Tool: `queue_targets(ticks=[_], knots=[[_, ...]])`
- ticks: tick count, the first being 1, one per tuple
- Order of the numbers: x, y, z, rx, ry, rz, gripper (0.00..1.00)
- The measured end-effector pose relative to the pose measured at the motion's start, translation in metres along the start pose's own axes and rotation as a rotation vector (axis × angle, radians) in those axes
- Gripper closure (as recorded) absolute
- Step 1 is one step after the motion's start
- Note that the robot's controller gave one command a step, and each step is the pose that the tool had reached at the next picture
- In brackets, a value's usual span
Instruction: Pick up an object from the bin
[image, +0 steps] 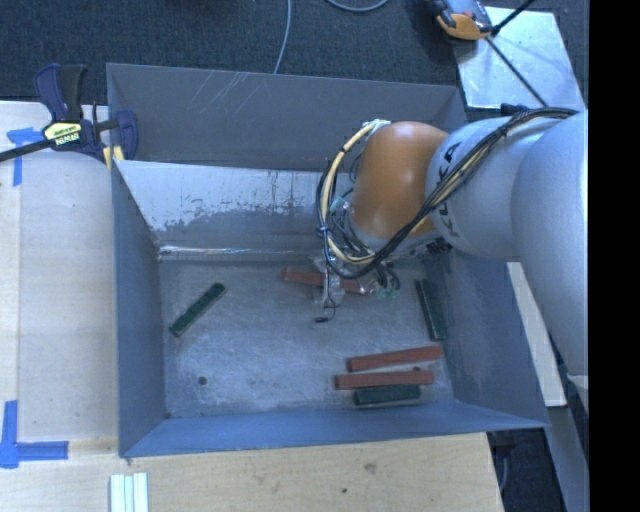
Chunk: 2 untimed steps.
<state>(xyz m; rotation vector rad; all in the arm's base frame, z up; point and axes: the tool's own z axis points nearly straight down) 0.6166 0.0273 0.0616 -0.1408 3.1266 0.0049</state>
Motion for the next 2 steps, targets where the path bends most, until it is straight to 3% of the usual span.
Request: queue_targets(ticks=[1,2], knots=[[0.004,-0.009,-0.001,0.001,0.007,-0.006,1.0],[0.023,-0.025,-0.21,-0.003,0.011,-0.761,1.0]])
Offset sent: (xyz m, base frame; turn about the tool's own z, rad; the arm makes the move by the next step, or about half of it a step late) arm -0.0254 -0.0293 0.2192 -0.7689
